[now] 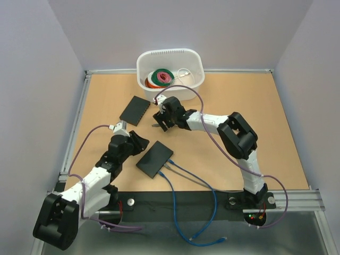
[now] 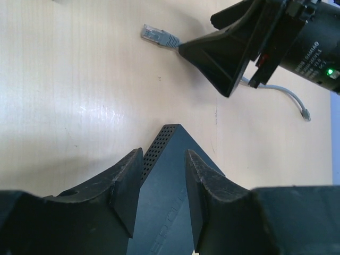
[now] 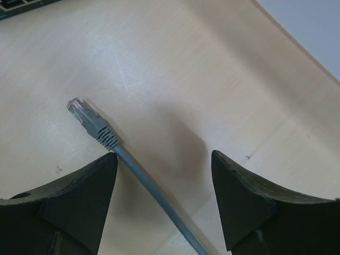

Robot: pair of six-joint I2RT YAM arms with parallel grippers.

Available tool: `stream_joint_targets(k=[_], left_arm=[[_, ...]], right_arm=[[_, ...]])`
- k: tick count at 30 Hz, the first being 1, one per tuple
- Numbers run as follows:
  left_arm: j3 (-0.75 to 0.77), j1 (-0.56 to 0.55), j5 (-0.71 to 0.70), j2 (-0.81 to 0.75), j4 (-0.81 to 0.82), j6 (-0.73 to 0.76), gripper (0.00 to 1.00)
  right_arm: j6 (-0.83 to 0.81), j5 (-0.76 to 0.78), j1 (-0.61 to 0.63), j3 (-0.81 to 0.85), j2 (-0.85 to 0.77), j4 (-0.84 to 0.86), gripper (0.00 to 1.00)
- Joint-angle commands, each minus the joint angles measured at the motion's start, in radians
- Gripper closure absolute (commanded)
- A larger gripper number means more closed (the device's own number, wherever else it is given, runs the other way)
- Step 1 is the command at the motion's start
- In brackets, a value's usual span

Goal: Insert the plug into the switch port

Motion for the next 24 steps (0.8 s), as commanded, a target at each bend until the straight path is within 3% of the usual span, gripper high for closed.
stream_joint_targets(k=[1,4,6,7,10,11,13,24], left_arm=[[-0.027,0.002,-0.01,-0.045,0.045,0.006,0.52],[-0.027,0.004,-0.01,-0.036,0.044,0.008,0.52],[-0.021,0.004,-0.01,-0.03,0.045,0.009,0.52],[-0.021,0.004,-0.009,-0.025,0.045,0.009,0.52],[-0.019,0.004,-0.009,-0.027,0.045,0.009,0.52],[-0.021,0.004,-0.01,-0.03,0.045,0.008,0.52],[-0.016,0.004,-0.01,-0.033,0.044,0.011,0.52],[0.076,0.004,0.048,-0.074,0.093,0.02,0.48]], right_arm=[[-0.024,-0.034,-0.001,0.049,0.021,0.006,0.25],[-0.016,-0.08,0.0,0.055,0.038,0.006,0.32],[-0.004,-0.1,-0.001,0.054,0.043,0.008,0.48],[0.004,-0.12,-0.001,0.048,0.044,0.006,0.6],[0.015,-0.148,-0.001,0.031,0.04,0.009,0.74],[0.019,-0.155,0.0,0.014,0.028,0.008,0.87],[0.022,-0.181,-0.001,-0.011,0.011,0.009,0.97],[0.054,-0.322,-0.001,-0.199,-0.244,0.032,1.0]])
